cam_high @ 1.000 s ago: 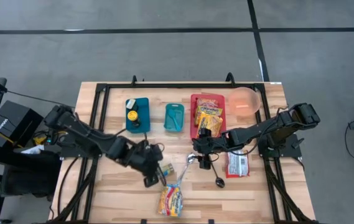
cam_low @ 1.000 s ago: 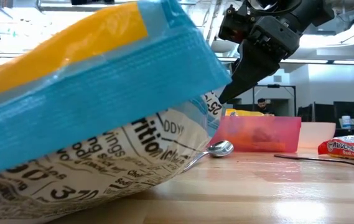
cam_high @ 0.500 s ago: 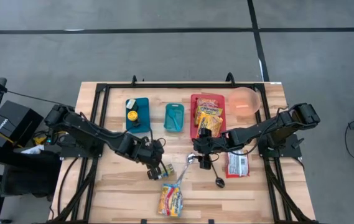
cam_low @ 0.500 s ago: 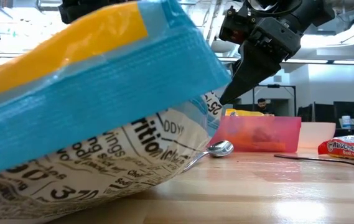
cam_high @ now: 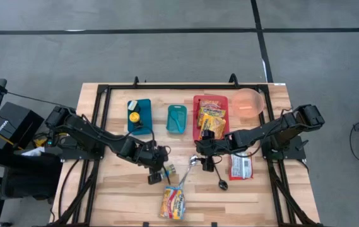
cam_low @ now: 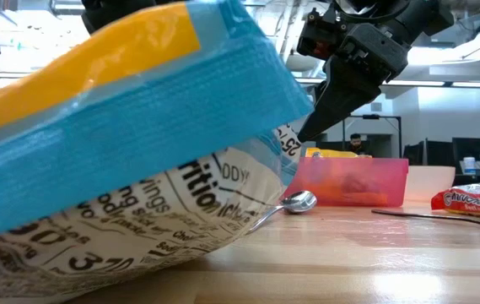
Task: Pick & Place Food Item
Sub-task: Put the black spice bottle into the blue bin
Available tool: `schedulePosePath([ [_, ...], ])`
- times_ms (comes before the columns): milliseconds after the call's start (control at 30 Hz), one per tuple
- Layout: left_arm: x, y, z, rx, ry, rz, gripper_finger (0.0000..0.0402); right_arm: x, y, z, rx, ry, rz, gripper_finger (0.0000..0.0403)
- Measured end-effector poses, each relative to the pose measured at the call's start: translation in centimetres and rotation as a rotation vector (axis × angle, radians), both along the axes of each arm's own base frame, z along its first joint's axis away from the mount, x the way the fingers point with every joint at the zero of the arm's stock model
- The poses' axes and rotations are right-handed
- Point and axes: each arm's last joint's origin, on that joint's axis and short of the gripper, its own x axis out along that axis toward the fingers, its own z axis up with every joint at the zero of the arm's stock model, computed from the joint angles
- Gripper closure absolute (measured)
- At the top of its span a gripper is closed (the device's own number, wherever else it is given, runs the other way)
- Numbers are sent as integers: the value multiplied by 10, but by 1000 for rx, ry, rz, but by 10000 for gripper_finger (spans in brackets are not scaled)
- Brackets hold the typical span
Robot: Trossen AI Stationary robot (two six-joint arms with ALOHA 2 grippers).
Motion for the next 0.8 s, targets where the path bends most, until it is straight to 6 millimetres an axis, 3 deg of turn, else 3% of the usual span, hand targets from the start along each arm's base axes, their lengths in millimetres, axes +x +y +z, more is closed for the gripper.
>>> schedulePosePath([
  [267, 2, 5, 0, -115, 36, 1, 331, 0, 0, 0, 0, 0, 0, 127],
  [633, 7, 0, -1, -131, -1, -14, 151, 0, 0, 0, 0, 0, 0, 127],
  [800, 16, -7, -22, -116, 44, -21, 118, 0, 0, 0, 0, 0, 0, 127],
])
